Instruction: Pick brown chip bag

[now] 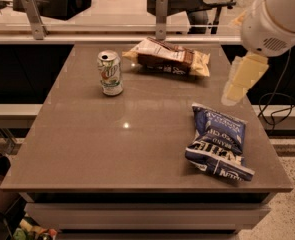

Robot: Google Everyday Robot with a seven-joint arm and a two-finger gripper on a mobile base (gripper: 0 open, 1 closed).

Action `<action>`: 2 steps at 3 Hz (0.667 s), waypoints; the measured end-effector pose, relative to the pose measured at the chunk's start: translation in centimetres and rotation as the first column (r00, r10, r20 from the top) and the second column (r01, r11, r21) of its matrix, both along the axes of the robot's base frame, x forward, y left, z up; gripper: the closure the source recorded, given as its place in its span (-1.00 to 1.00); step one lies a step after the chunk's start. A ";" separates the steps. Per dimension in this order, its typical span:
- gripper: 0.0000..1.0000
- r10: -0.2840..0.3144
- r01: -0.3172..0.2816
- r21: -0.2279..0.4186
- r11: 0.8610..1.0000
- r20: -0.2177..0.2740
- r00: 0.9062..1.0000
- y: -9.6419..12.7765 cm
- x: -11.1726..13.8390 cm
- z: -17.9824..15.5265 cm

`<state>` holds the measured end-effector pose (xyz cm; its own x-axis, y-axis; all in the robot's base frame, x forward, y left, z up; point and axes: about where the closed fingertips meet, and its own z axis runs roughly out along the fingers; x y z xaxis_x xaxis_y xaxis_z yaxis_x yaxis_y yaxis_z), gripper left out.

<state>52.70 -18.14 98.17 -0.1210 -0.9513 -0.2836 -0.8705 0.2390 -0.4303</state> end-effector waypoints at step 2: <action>-1.00 0.069 -0.082 0.140 0.987 0.093 0.993 4.1 8.6 -2.3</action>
Offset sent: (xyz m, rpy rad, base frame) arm 0.1376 0.0593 -0.0367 0.2335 -0.1421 0.0933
